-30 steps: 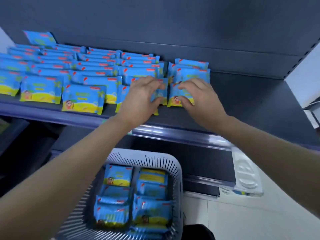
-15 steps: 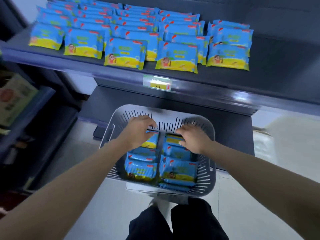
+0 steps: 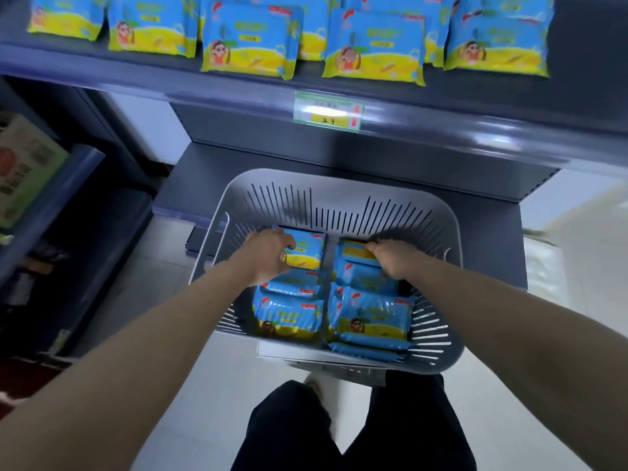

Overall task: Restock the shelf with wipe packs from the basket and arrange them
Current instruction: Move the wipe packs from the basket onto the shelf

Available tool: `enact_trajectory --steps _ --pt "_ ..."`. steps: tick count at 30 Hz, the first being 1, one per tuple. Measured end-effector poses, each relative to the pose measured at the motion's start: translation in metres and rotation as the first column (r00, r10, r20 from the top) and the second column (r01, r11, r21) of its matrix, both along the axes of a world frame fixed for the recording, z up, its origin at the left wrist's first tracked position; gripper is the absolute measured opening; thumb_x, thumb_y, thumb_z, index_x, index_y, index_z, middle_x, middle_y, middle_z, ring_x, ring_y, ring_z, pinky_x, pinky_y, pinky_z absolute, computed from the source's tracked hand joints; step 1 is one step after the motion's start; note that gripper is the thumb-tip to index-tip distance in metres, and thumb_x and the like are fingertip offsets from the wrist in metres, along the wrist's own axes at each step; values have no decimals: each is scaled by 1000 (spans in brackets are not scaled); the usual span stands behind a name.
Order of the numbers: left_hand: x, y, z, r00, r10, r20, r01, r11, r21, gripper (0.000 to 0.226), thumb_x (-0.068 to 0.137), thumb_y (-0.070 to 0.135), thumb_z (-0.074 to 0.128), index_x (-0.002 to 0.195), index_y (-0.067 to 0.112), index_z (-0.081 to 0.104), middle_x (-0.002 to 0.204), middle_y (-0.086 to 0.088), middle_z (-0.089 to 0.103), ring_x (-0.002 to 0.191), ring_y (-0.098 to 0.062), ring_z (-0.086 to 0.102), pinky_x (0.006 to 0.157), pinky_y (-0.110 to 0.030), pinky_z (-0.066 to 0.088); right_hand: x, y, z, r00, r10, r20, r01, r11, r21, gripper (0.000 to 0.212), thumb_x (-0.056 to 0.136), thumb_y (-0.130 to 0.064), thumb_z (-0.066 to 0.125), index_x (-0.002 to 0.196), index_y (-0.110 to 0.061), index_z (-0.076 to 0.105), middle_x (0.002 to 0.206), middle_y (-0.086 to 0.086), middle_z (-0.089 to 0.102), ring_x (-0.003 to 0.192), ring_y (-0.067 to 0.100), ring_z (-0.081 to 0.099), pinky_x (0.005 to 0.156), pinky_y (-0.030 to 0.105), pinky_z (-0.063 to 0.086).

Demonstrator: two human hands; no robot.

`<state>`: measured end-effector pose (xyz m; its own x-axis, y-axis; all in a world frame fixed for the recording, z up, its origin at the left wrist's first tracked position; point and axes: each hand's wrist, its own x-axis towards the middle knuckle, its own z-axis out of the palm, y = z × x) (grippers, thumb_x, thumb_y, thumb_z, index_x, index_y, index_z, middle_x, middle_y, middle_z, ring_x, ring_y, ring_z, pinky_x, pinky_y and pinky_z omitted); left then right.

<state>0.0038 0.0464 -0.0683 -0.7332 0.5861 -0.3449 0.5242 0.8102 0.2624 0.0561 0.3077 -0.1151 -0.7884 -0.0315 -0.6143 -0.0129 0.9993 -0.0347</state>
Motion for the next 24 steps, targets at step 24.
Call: enact_trajectory --steps 24 --pt "50 103 9 883 -249 398 296 953 -60 36 90 22 60 120 4 57 125 -13 55 116 -27 51 90 -34 42 13 18 133 904 -266 -336 224 961 -159 21 83 -13 45 102 -15 54 109 14 62 89 32 54 68 30 38"
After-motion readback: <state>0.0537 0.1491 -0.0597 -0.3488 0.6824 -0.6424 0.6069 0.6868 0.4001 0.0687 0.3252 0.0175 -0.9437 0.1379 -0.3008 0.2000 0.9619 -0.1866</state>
